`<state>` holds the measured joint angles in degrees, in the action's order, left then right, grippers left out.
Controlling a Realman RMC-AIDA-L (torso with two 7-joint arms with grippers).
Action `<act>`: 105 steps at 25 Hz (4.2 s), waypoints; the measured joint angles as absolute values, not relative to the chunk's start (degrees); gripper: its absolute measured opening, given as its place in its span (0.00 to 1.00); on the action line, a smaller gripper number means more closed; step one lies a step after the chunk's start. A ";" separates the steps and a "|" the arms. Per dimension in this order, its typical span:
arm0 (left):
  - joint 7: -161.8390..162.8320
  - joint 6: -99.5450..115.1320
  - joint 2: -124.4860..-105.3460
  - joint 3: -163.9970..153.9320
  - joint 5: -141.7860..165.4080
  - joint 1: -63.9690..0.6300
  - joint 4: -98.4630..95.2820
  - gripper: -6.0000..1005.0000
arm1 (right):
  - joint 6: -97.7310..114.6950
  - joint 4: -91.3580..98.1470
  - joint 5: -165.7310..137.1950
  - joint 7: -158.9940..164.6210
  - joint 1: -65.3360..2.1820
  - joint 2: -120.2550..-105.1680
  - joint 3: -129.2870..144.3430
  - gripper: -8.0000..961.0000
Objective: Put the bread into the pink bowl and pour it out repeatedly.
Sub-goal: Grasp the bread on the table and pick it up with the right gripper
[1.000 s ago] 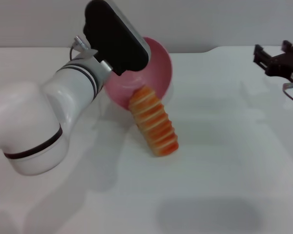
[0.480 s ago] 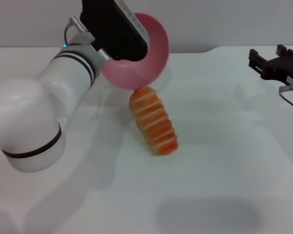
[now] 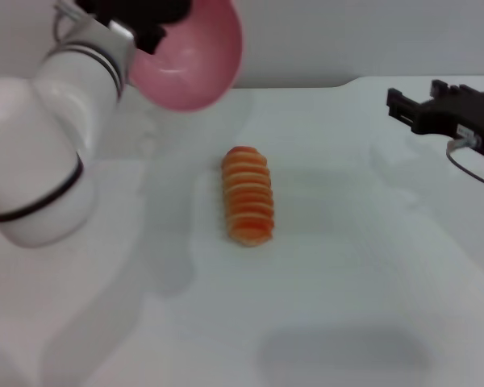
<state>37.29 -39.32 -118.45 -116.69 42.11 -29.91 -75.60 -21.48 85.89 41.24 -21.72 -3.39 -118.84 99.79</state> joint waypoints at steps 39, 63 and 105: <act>18.19 -55.62 -118.12 -104.65 15.04 -30.14 -81.72 0.07 | -45.41 56.67 44.42 -22.87 -41.26 -119.26 100.29 0.82; 18.01 -54.41 -118.12 -104.63 15.03 -30.73 -80.57 0.09 | -36.41 43.38 54.94 -23.11 -45.77 -119.61 106.45 0.81; 16.28 -56.71 -118.17 -104.71 12.25 -31.03 -80.06 0.12 | -42.32 72.06 39.81 -17.35 -29.33 -118.83 103.70 0.43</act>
<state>16.28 -56.71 -118.17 -104.71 12.25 -31.03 -80.06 -42.32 72.06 39.81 -17.35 -29.33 -118.83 103.70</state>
